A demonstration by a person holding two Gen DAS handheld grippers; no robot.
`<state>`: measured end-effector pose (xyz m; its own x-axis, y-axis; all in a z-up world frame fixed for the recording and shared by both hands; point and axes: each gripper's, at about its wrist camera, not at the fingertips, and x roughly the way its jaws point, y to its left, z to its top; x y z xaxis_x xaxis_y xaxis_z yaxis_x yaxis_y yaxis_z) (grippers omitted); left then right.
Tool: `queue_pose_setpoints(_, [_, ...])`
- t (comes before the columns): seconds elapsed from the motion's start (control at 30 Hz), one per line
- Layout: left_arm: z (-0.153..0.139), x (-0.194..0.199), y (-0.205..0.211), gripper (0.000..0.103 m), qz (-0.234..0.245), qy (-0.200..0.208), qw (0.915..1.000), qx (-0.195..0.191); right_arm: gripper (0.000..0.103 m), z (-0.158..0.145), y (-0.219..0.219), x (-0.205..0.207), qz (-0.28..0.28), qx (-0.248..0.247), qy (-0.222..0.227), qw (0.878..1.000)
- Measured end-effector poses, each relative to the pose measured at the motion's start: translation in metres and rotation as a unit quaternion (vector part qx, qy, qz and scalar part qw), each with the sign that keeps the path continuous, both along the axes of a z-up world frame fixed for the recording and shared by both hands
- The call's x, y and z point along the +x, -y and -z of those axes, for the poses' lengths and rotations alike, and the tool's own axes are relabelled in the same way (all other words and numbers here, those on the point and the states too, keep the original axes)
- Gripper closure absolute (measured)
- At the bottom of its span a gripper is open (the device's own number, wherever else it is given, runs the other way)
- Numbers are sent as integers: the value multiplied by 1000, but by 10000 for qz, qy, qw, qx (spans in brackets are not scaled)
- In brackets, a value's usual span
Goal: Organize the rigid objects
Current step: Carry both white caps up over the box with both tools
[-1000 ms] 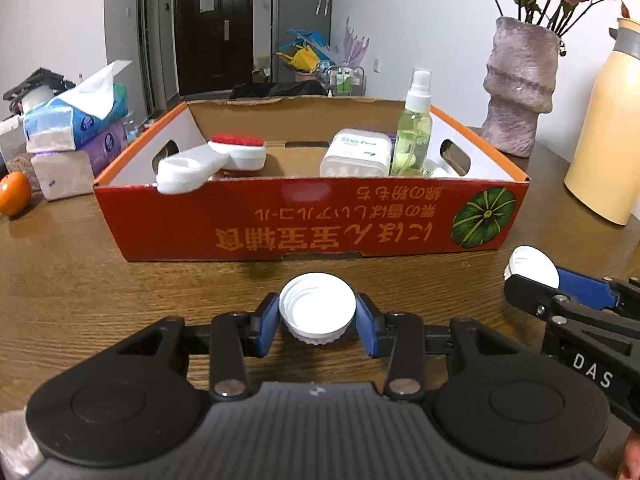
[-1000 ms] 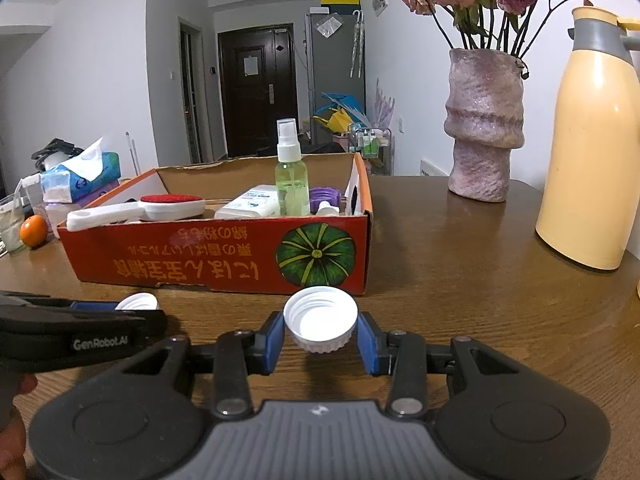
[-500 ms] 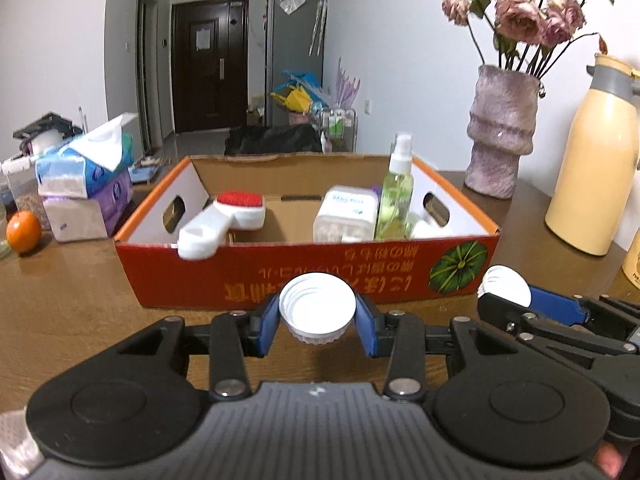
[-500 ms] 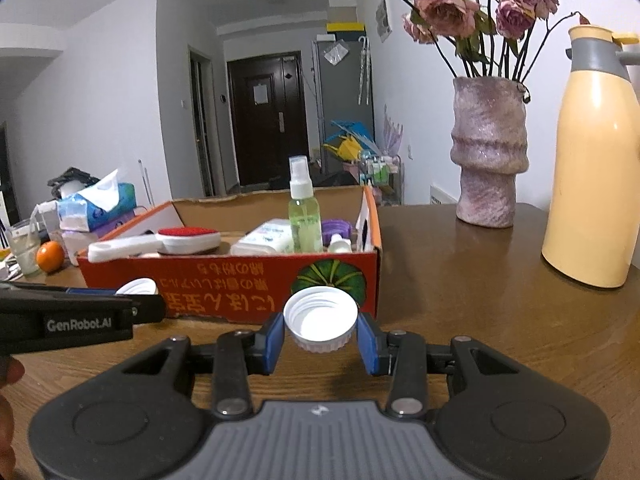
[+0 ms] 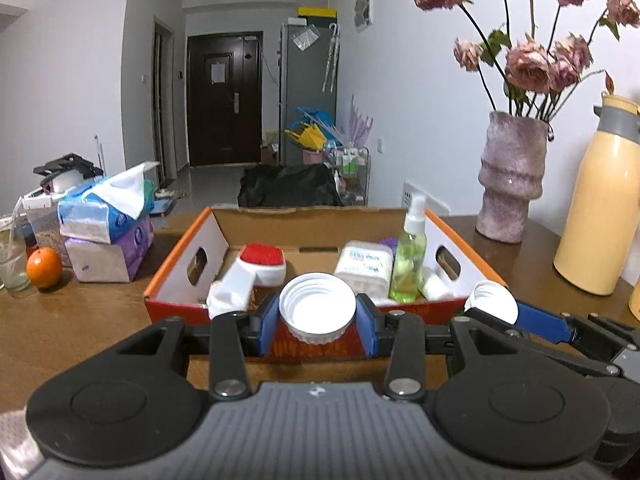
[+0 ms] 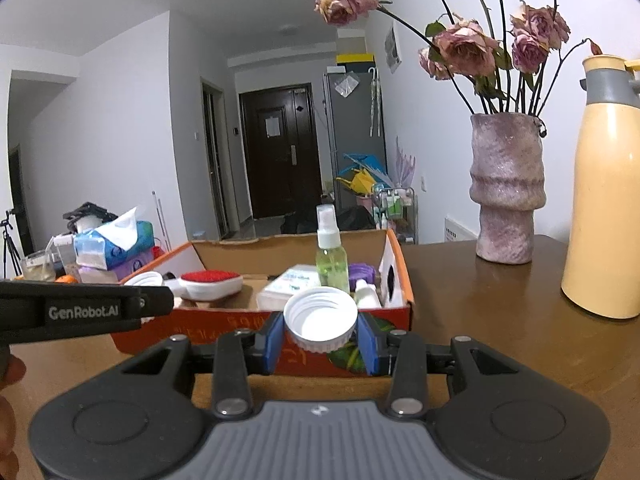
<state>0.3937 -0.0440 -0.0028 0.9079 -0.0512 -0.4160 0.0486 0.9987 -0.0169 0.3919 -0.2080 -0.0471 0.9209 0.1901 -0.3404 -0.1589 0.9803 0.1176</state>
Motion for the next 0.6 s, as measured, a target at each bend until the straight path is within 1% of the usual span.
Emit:
queue_pose_setpoints(0.2, [-9, 7, -7, 62, -107, 163, 9998, -64, 64, -5, -8, 7, -28, 26, 141, 9999])
queue_pose_setpoints(0.6, [-18, 30, -17, 62, -227, 295, 9991, -180, 64, -9, -25, 28, -97, 75, 267, 9996])
